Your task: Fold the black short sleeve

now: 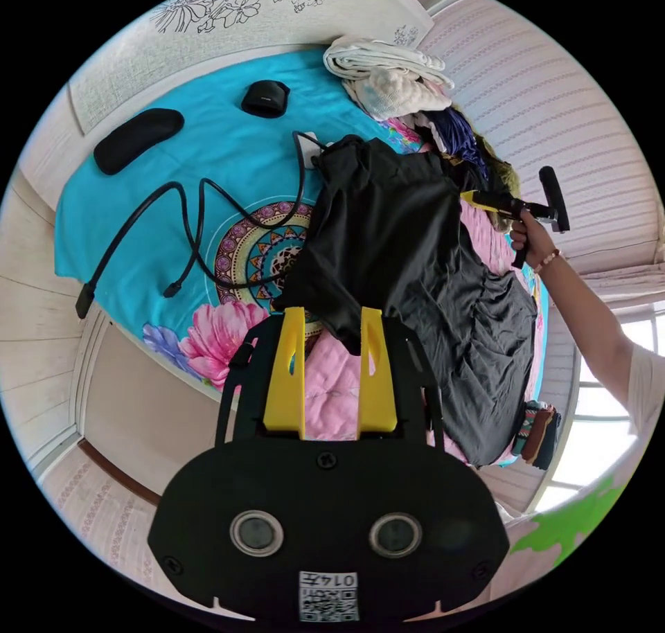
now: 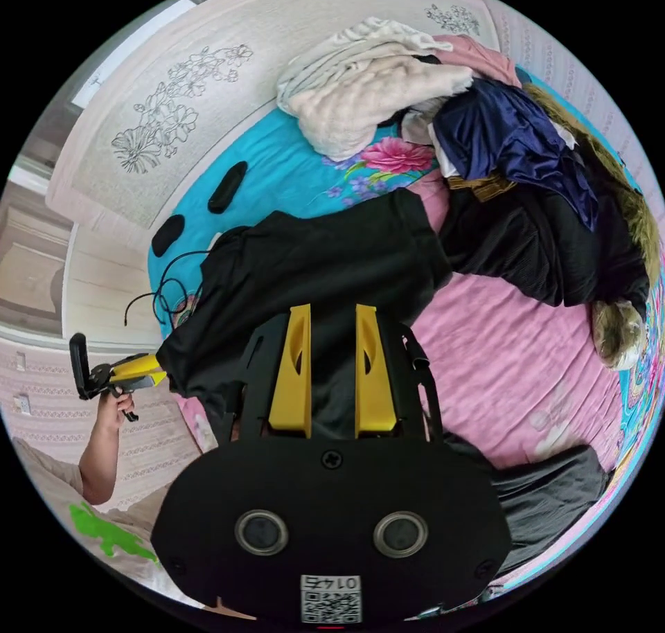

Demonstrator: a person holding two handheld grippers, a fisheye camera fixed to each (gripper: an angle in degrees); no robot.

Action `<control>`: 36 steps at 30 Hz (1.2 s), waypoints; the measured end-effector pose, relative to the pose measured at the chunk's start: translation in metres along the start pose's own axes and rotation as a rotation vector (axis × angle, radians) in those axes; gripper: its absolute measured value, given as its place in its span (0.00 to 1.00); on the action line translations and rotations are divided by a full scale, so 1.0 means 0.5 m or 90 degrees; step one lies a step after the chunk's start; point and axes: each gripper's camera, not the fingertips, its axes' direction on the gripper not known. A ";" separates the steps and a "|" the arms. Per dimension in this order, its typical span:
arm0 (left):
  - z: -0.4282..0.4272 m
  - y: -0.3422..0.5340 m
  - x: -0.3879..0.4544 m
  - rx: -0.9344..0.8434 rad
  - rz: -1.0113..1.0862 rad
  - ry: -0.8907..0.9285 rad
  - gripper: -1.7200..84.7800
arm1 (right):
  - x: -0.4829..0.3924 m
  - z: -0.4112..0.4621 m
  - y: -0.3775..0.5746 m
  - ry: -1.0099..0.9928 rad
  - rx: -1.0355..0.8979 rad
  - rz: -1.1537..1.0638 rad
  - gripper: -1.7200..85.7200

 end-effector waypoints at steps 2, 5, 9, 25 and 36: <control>0.006 -0.015 -0.004 0.002 -0.005 0.000 0.14 | 0.033 0.001 -0.033 0.021 0.007 0.049 0.13; 0.033 -0.035 -0.012 -0.011 -0.020 0.003 0.13 | 0.068 0.001 -0.072 0.048 0.014 0.102 0.14; 0.082 -0.063 -0.017 -0.035 -0.028 0.034 0.05 | 0.089 0.044 -0.104 0.038 -0.062 0.132 0.12; 0.120 -0.157 0.095 -0.022 0.002 -0.012 0.01 | -0.289 -0.019 0.004 0.304 -0.028 -0.537 0.03; 0.157 -0.229 0.209 -0.028 0.020 -0.008 0.03 | -0.147 -0.100 0.033 0.160 0.022 -0.218 0.11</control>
